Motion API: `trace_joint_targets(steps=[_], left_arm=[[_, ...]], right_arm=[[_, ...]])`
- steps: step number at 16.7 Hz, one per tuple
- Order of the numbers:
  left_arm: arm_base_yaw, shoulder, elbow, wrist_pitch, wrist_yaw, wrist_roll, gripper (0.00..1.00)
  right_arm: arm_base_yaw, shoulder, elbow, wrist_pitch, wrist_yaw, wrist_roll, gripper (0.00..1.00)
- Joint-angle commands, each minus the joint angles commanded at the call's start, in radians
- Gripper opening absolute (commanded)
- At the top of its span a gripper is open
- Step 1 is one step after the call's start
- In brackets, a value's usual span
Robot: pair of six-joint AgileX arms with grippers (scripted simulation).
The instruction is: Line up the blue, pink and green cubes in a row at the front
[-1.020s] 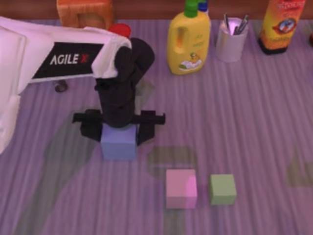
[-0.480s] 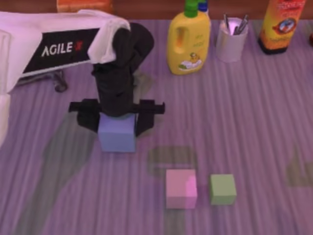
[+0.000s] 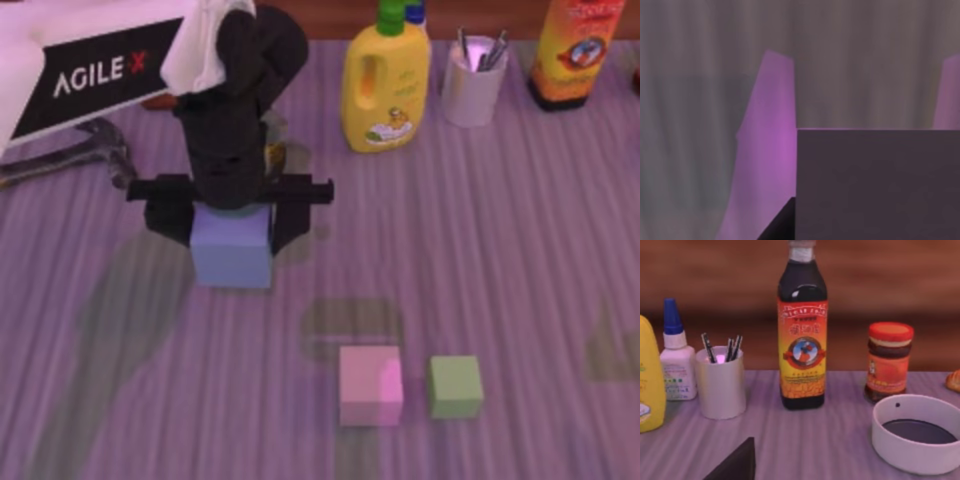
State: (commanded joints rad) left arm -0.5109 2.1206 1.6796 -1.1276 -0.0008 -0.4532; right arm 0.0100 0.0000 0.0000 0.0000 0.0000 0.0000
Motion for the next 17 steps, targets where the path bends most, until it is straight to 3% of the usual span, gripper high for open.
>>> trace_joint_targets(steps=[11, 17], left_arm=[[-0.156, -0.315, -0.357, 0.043, -0.003, -0.214, 0.0], [-0.157, -0.314, -0.375, 0.059, -0.004, -0.217, 0.0]], right_arm=[[0.0, 0.0, 0.0, 0.0, 0.0, 0.0, 1.0], [0.0, 0.0, 0.0, 0.0, 0.0, 0.0, 1.0]])
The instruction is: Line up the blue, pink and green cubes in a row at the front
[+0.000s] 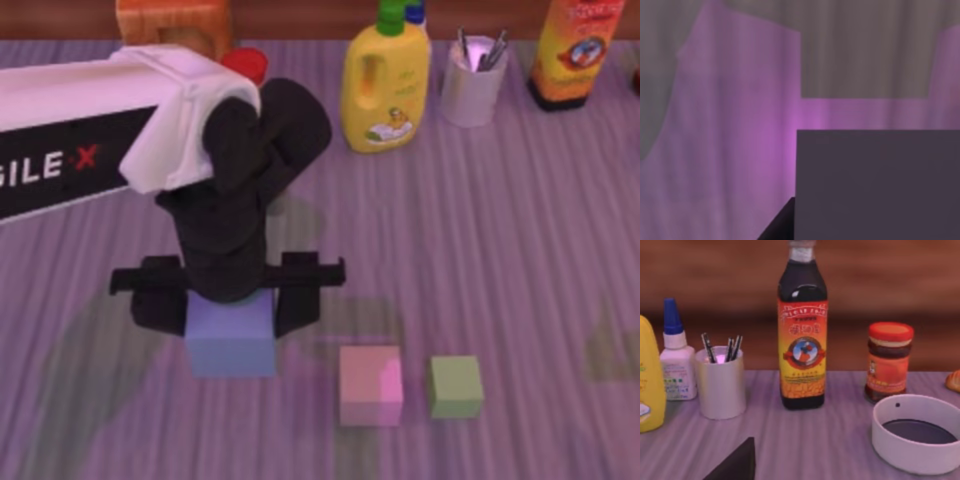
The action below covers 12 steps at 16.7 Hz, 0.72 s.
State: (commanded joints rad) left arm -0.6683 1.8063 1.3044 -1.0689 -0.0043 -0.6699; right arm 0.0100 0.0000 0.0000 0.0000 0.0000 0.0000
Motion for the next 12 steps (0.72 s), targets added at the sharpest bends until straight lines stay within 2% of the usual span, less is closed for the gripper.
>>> trace_joint_targets(steps=[7, 12], left_arm=[[-0.005, 0.073, -0.157, 0.237, 0.001, -0.004, 0.0], [-0.006, 0.081, -0.171, 0.256, 0.001, -0.005, 0.0]], right_arm=[[0.0, 0.0, 0.0, 0.0, 0.0, 0.0, 1.0], [0.0, 0.0, 0.0, 0.0, 0.0, 0.0, 1.0]])
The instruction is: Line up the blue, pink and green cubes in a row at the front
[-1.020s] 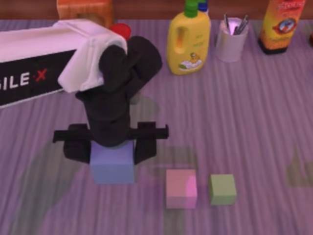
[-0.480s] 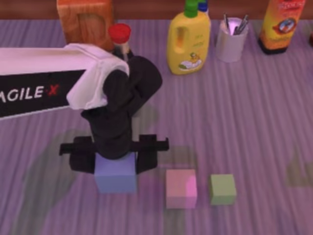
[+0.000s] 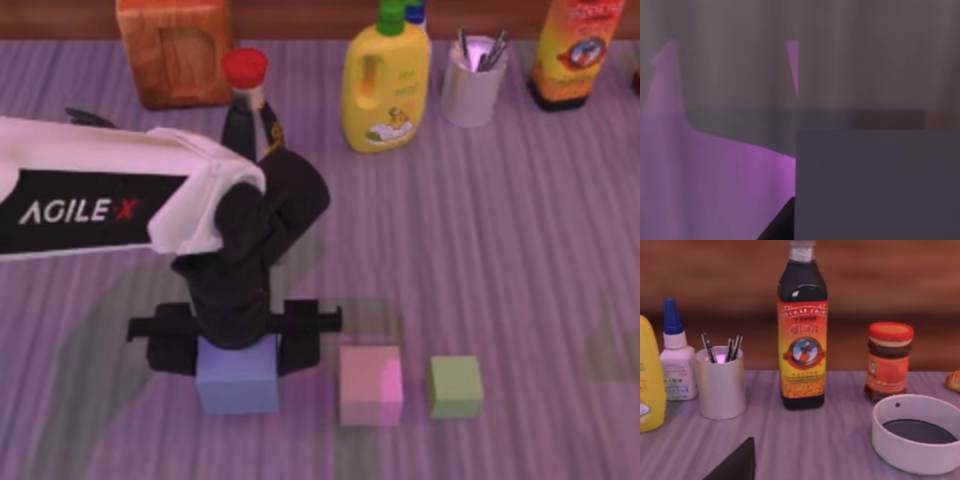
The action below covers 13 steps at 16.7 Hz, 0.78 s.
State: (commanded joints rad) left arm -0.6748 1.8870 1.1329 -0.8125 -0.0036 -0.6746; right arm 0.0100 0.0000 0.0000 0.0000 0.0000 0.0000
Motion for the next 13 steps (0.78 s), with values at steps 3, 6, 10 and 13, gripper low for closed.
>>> trace_joint_targets(steps=[3, 6, 10, 13], left_arm=[[0.0, 0.0, 0.0, 0.0, 0.0, 0.0, 0.23], [0.0, 0.0, 0.0, 0.0, 0.0, 0.0, 0.45], [0.0, 0.0, 0.0, 0.0, 0.0, 0.0, 0.75], [0.0, 0.0, 0.0, 0.0, 0.0, 0.0, 0.98]], right_arm=[[0.0, 0.0, 0.0, 0.0, 0.0, 0.0, 1.0], [0.0, 0.0, 0.0, 0.0, 0.0, 0.0, 1.0], [0.0, 0.0, 0.0, 0.0, 0.0, 0.0, 1.0], [0.0, 0.0, 0.0, 0.0, 0.0, 0.0, 1.0]])
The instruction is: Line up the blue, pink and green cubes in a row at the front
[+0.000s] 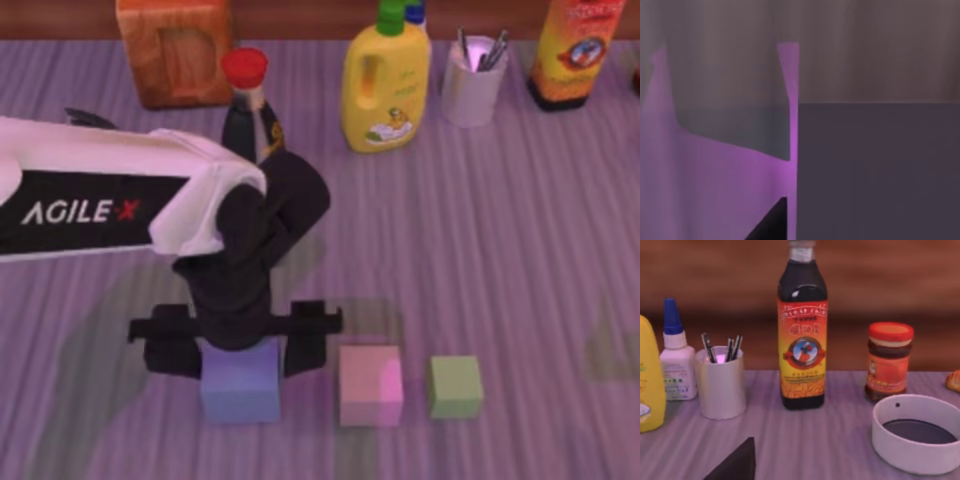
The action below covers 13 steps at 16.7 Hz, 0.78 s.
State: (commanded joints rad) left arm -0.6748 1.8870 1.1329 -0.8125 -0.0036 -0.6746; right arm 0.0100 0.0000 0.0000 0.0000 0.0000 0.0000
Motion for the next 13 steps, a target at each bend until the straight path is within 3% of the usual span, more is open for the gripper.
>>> trace_joint_targets(steps=[10, 13], left_arm=[[0.001, -0.002, 0.003, -0.004, 0.0, 0.0, 1.0], [0.005, -0.026, 0.054, -0.077, -0.001, -0.003, 1.0]], right_arm=[[0.0, 0.0, 0.0, 0.0, 0.0, 0.0, 1.0], [0.0, 0.0, 0.0, 0.0, 0.0, 0.0, 1.0]])
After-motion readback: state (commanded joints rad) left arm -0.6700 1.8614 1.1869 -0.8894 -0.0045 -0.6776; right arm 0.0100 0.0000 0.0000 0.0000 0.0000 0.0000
